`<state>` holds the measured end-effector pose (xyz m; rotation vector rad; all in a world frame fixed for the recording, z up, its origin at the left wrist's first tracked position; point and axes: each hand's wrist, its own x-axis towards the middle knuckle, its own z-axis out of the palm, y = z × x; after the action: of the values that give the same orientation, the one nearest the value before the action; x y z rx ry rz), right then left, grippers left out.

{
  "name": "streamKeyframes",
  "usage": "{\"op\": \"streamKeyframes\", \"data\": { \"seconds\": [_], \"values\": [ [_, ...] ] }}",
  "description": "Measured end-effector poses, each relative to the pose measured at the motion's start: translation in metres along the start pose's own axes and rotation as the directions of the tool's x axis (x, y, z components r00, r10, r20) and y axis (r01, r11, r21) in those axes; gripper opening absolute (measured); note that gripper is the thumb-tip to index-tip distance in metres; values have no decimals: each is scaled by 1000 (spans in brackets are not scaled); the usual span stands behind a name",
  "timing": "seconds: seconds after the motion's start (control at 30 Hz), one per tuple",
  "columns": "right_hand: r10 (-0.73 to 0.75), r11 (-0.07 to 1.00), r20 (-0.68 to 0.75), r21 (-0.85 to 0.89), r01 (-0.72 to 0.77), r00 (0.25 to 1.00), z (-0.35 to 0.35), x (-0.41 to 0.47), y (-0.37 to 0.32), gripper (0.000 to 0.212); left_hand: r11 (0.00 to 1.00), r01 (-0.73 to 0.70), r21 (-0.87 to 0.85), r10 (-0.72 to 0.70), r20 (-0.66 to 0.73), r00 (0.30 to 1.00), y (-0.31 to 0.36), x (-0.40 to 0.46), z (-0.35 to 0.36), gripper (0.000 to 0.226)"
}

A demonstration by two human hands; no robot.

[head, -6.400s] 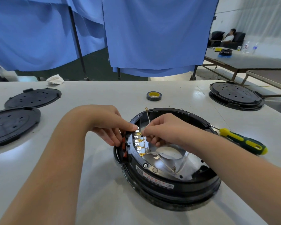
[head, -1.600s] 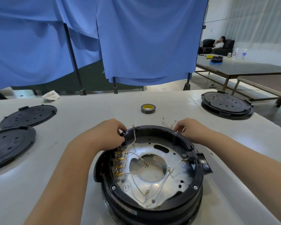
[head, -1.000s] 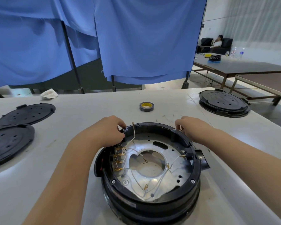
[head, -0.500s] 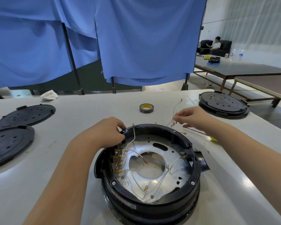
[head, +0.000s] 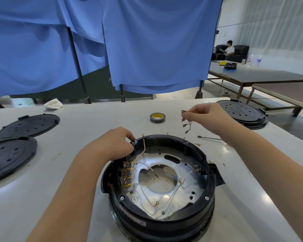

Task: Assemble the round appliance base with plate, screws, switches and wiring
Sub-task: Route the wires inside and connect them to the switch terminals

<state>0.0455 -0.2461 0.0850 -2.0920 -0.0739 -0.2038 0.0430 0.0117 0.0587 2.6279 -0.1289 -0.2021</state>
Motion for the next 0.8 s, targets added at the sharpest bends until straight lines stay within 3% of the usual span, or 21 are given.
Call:
{"op": "streamKeyframes", "data": {
  "seconds": [0.2,0.37,0.5,0.57,0.8],
  "values": [
    [-85,996,64,38,82,994,15,-12,-22,20,999,-42,5,42,10,999,2,-4,-3,32],
    [-52,979,132,204,24,990,31,-22,-26,22,940,-281,-195,274,-64,960,21,-20,-12,40],
    [9,954,200,292,-68,980,41,-30,-28,21,868,-387,-311,366,-126,922,37,-28,-10,15],
    [40,944,220,310,-108,975,46,-32,-28,19,866,-397,-304,369,-148,918,39,-29,-8,7],
    [96,912,312,354,-210,945,44,-36,-29,10,918,-298,-263,264,-156,952,28,-24,-11,12]
  ]
}}
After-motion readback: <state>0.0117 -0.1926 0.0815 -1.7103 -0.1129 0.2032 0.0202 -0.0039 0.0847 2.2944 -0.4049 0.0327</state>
